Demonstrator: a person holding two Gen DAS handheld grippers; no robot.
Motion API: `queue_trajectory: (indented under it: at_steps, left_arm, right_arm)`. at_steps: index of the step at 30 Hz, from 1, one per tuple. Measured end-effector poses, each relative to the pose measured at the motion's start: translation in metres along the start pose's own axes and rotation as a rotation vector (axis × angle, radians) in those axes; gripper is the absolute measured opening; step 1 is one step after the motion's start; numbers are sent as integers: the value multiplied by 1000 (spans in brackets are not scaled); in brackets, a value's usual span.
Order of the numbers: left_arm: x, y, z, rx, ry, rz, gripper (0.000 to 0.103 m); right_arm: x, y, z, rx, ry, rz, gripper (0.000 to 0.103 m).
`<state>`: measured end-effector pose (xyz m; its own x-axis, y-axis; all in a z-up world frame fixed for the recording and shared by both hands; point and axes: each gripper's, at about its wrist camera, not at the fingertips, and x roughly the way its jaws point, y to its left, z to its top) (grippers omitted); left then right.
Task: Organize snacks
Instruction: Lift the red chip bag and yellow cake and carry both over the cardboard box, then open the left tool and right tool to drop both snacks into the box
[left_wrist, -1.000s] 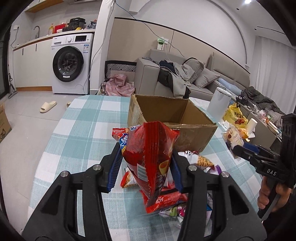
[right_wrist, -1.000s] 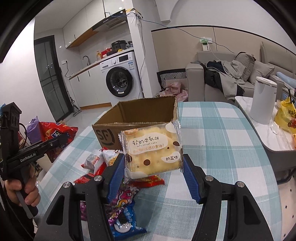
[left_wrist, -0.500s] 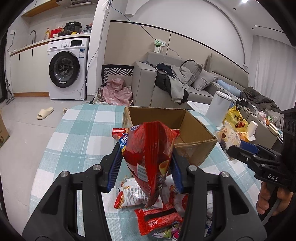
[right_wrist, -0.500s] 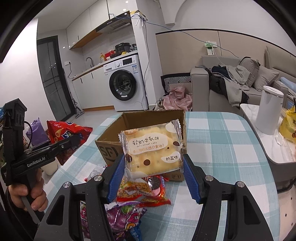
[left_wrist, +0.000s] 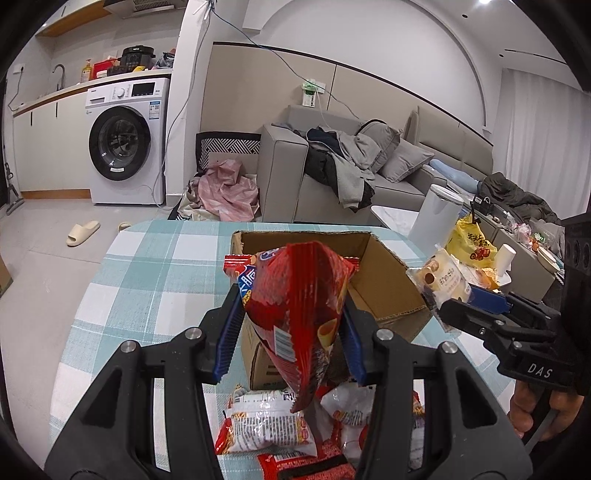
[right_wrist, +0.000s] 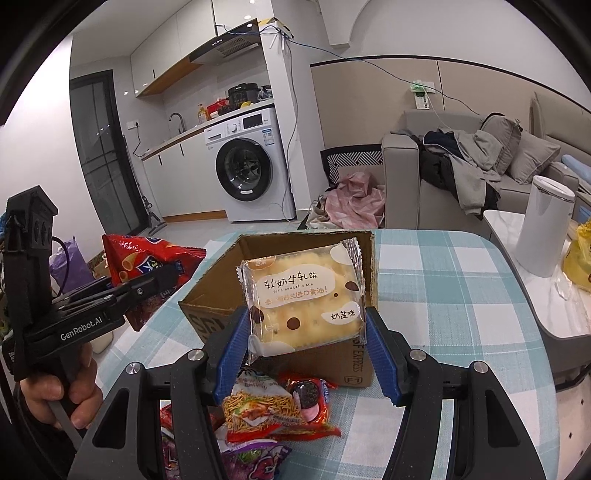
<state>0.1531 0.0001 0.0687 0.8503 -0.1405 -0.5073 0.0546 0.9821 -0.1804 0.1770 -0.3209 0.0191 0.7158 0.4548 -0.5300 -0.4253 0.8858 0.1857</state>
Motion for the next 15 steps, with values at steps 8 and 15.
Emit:
queue_trajectory:
  at_steps: [8,15]
  left_arm:
    - [32,-3,2,4,21,-5,45]
    - [53,-11,0,37,40,7,45]
  right_arm:
    - [23,-7,6,23,18,6,62]
    - [36,-9,11,30,23,11,62]
